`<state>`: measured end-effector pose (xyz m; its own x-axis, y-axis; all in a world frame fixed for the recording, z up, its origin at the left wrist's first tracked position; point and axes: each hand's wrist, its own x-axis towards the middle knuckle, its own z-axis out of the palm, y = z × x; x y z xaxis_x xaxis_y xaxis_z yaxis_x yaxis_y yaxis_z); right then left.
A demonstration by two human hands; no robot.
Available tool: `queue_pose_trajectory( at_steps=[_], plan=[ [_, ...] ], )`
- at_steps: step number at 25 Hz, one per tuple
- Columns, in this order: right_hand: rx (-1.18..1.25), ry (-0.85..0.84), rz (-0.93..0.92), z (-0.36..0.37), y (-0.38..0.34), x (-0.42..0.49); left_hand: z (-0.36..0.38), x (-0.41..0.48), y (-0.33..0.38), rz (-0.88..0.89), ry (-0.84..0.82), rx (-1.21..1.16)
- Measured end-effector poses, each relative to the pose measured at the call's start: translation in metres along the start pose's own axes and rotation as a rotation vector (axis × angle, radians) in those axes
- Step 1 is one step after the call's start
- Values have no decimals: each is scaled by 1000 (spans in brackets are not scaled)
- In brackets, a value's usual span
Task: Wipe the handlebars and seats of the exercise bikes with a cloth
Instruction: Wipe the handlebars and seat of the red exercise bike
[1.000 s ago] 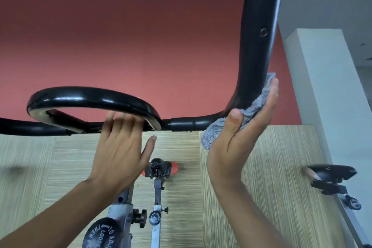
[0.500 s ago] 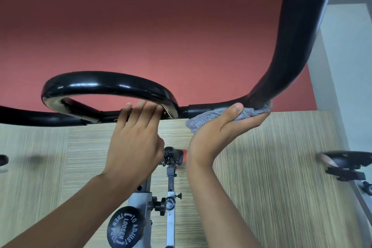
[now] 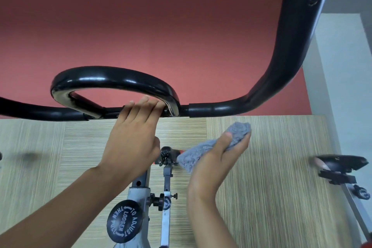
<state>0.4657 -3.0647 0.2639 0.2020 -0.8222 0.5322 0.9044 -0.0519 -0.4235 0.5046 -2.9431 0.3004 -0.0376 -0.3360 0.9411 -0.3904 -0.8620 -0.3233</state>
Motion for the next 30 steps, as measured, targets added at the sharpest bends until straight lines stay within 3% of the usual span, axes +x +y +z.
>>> queue_pose_trajectory(
  at_steps=[3, 6, 9, 12, 15, 18, 20, 24, 30],
  plan=[
    [53, 30, -55, 25, -14, 10, 1, 1, 1, -1, 12, -22],
    [-67, -56, -197, 36, -14, 5, -1, 2, -7, 25, -10, -70],
    [-159, -156, -189, 26, 4, -20, -7, 4, -12, 29, -53, -146],
    [-211, -314, -466, -12, 3, -28, -15, 6, -16, -2, -102, -234],
    [-642, -519, -823, -12, -9, 6, -17, 6, -15, -7, -107, -225],
    [-1096, -625, -880, 3, -25, 29, -12, 3, -7, -15, -71, -170],
    [-1247, -666, -947, 3, -30, 35, -11, 2, -4, -38, -74, -162],
    [-1364, -754, -998, 5, -42, 52, -14, 1, -3, -32, -104, -156],
    [-1303, -789, -1047, -1, -41, 59, -22, 1, 5, -84, -128, -172]
  ],
)
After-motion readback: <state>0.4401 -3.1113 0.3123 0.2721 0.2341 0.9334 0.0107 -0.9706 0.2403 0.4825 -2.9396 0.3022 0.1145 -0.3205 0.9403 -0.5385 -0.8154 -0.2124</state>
